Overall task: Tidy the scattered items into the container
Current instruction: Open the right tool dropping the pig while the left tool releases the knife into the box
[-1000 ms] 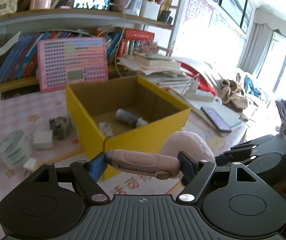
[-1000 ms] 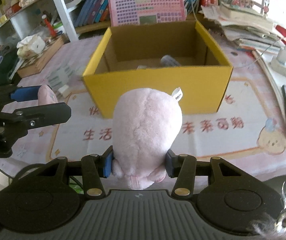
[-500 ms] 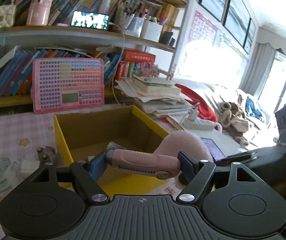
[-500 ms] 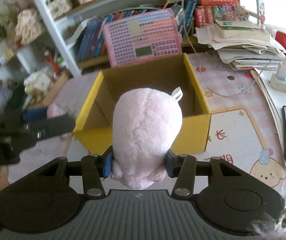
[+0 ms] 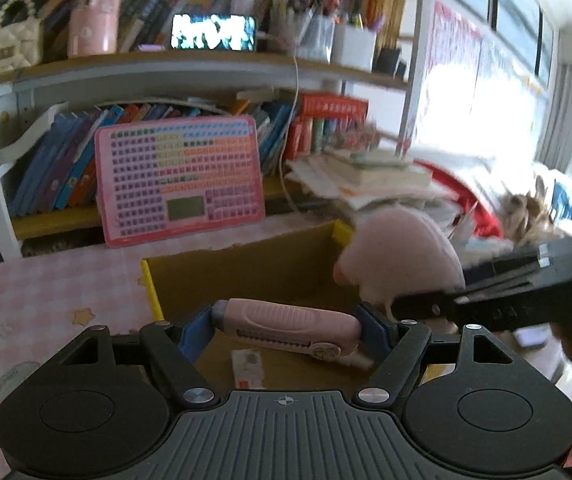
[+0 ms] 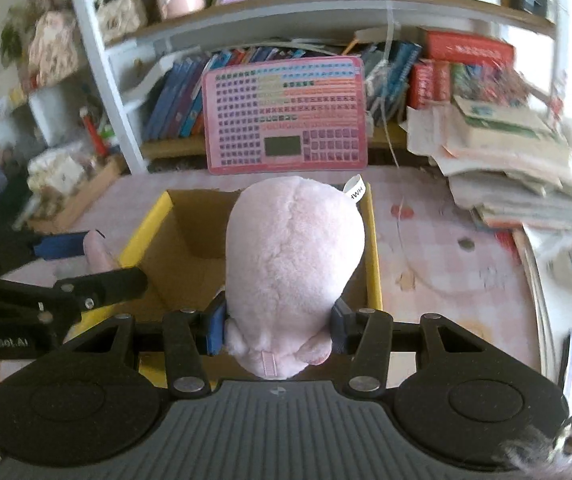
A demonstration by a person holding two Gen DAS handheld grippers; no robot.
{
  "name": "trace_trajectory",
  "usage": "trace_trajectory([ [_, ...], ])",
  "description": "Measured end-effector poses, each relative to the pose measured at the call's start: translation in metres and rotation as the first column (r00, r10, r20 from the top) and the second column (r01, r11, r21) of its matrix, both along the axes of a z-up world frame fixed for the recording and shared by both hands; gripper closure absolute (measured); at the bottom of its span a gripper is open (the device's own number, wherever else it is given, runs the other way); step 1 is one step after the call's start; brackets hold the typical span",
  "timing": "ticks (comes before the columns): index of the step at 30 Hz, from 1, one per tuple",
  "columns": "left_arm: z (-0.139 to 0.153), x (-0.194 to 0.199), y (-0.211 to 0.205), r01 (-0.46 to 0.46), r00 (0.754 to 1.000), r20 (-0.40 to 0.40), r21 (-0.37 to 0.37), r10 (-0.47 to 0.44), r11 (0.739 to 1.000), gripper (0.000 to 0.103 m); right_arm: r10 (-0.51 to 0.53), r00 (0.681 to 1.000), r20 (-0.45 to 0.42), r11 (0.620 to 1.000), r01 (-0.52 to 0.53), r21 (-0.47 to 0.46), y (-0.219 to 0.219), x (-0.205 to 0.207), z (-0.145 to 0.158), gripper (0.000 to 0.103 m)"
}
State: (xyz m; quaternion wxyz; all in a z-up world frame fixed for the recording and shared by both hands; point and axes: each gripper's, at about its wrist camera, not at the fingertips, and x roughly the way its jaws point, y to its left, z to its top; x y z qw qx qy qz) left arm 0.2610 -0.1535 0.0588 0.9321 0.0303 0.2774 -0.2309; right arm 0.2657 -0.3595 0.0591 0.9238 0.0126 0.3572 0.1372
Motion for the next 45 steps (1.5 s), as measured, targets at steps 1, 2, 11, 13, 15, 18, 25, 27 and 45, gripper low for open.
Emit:
trace_trajectory([
  [1,-0.003,0.004,-0.003,0.002,1.000,-0.001,0.020,-0.002,1.000,0.026,0.013,1.000,-0.004,1.000,-0.013,-0.021,0.002,0.007,-0.004,0.057],
  [2,-0.006,0.007,-0.006,0.009,1.000,-0.005,0.041,-0.008,0.999,0.026,0.025,1.000,-0.010,0.999,-0.025,-0.036,0.004,0.014,-0.009,0.057],
  [11,-0.040,0.028,-0.027,0.080,0.994,-0.088,0.189,-0.064,0.979,0.026,0.105,0.990,-0.097,0.980,-0.119,-0.158,0.027,0.066,-0.045,0.057],
  [13,-0.044,0.030,-0.029,0.092,0.991,-0.111,0.197,-0.071,0.976,0.025,0.131,0.984,-0.120,0.970,-0.152,-0.190,0.033,0.076,-0.052,0.056],
  [15,-0.045,0.031,-0.027,0.087,0.990,-0.127,0.183,-0.064,0.979,0.025,0.156,0.979,-0.130,0.958,-0.182,-0.221,0.041,0.082,-0.056,0.056],
  [18,-0.045,0.031,-0.025,0.088,0.987,-0.145,0.167,-0.064,0.982,0.025,0.184,0.970,-0.157,0.946,-0.218,-0.240,0.051,0.091,-0.060,0.056],
  [25,-0.046,0.029,-0.023,0.088,0.989,-0.136,0.164,-0.066,0.983,0.024,0.242,0.950,-0.197,0.915,-0.291,-0.280,0.072,0.105,-0.067,0.054],
  [27,-0.046,0.028,-0.023,0.082,0.990,-0.129,0.164,-0.061,0.983,0.024,0.242,0.948,-0.208,0.913,-0.295,-0.283,0.074,0.108,-0.068,0.053],
  [45,-0.010,-0.008,-0.012,0.006,1.000,-0.001,0.148,-0.006,0.989,0.013,0.151,0.988,0.016,0.972,-0.145,-0.185,0.052,0.065,-0.018,0.018],
])
